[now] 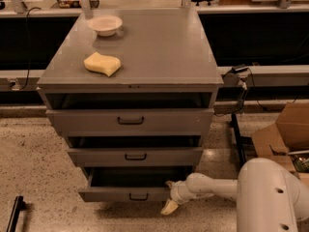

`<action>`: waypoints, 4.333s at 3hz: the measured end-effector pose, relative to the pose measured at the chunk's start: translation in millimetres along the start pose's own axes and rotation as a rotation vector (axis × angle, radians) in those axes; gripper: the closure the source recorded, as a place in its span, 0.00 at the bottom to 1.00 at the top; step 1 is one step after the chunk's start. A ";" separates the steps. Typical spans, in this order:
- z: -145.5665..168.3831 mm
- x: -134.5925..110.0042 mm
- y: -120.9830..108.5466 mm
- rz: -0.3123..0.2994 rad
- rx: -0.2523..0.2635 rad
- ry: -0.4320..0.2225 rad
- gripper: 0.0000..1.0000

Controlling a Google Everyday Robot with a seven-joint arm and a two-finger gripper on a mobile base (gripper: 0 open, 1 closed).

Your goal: Open bottom drawer

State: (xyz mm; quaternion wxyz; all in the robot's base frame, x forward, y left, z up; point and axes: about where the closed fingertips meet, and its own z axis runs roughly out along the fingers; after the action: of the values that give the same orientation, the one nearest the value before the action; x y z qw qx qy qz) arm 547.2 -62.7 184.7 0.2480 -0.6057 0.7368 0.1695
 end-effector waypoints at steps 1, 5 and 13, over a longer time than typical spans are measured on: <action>2.5 4.3 12.5 0.024 -0.033 0.015 0.42; -4.0 -7.3 31.1 0.023 -0.068 -0.009 0.63; -27.6 -72.1 -12.7 -0.153 -0.048 0.017 0.57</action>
Offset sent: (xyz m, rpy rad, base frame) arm -0.0431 0.0125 0.0075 0.0495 0.0805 0.0229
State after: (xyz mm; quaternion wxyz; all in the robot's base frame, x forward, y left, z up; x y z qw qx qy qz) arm 565.5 -22.2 249.1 0.2394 -0.6673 0.6862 0.1628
